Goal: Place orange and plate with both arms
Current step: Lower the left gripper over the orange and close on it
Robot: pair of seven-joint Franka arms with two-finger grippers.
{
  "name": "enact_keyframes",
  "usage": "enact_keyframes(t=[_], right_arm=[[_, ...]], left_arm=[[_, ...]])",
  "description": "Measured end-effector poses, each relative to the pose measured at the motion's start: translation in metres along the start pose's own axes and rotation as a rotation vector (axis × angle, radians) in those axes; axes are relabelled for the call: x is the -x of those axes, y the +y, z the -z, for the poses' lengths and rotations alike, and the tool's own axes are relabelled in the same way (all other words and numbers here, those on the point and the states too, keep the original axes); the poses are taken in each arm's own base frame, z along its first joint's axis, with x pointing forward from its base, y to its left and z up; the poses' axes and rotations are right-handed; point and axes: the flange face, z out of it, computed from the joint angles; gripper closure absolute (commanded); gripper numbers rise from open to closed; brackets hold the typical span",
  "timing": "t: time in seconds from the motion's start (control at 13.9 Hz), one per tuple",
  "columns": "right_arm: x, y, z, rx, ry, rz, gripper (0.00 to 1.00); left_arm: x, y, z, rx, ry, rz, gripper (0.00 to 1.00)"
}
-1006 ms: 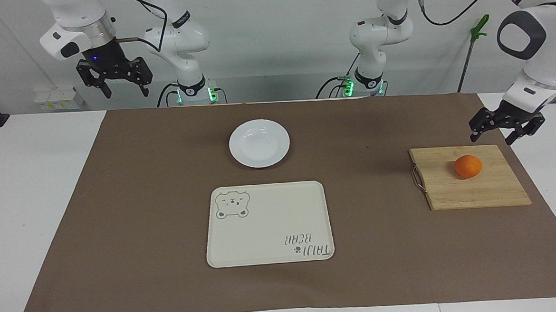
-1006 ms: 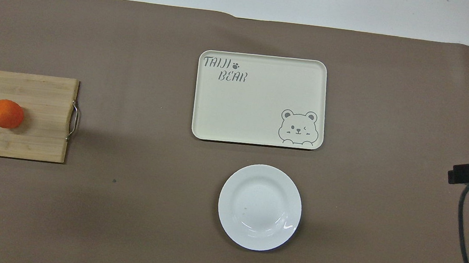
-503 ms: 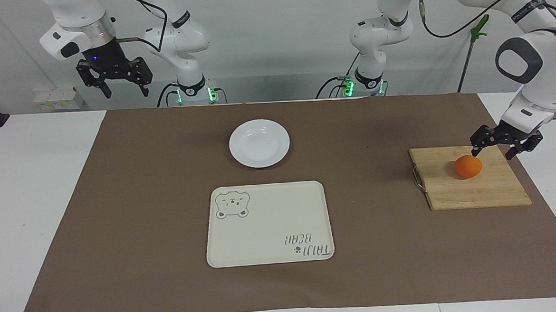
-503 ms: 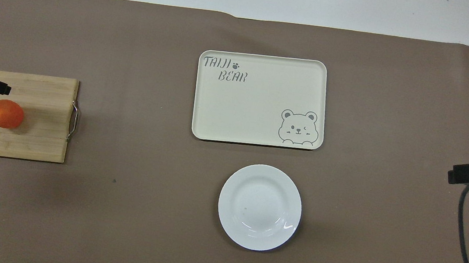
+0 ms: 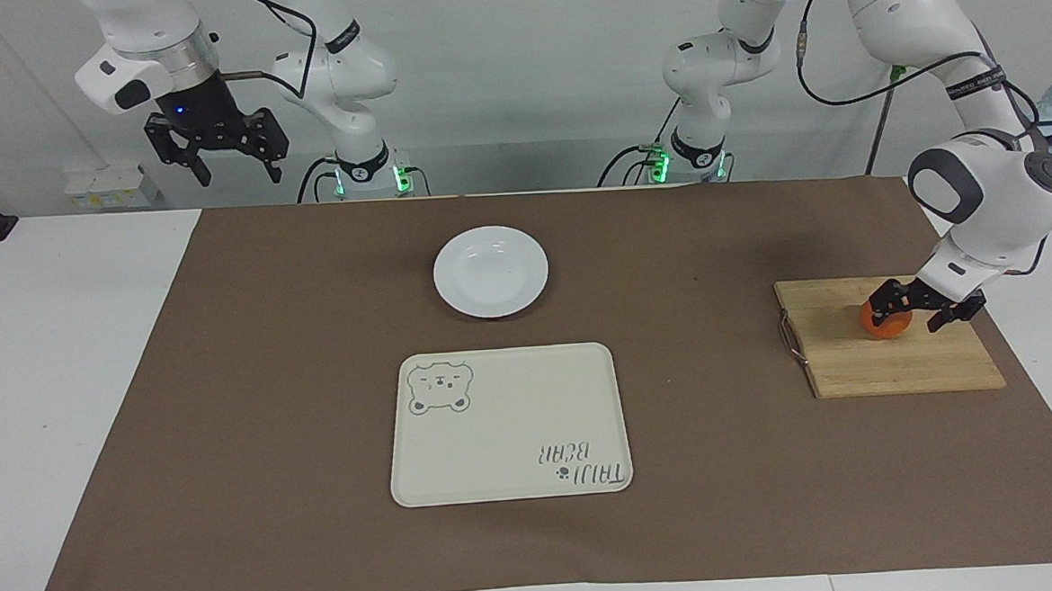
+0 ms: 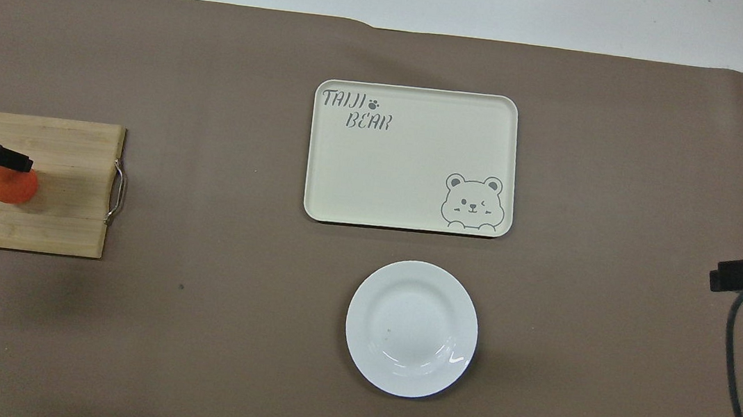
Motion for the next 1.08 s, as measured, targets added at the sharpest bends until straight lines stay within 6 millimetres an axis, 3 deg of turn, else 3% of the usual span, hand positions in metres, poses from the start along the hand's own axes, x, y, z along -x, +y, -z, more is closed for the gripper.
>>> enact_keyframes(t=[0.29,0.5,0.72,0.86,0.93,1.01,1.08], right_arm=[[0.0,0.0,0.0,0.0,0.0,0.0,0.0],[0.0,0.0,0.0,0.0,0.0,0.0,0.0],[0.0,0.0,0.0,0.0,0.0,0.0,0.0],[0.0,0.0,0.0,0.0,0.0,0.0,0.0],[0.0,0.0,0.0,0.0,0.0,0.0,0.0],[0.0,0.0,0.0,0.0,0.0,0.0,0.0],[0.0,0.0,0.0,0.0,0.0,0.0,0.0]], left_arm=[[0.007,0.006,-0.024,0.008,-0.014,-0.002,0.0],[0.006,0.007,-0.025,0.009,-0.014,-0.004,0.02],[0.008,0.007,-0.026,0.013,-0.021,-0.002,0.22],[0.011,0.008,-0.028,0.024,-0.04,-0.001,0.49],[0.011,0.008,-0.028,0.027,-0.044,0.0,0.68],[0.013,0.009,-0.028,0.036,-0.058,0.0,0.79],[0.014,0.009,-0.028,0.042,-0.067,0.0,0.84]])
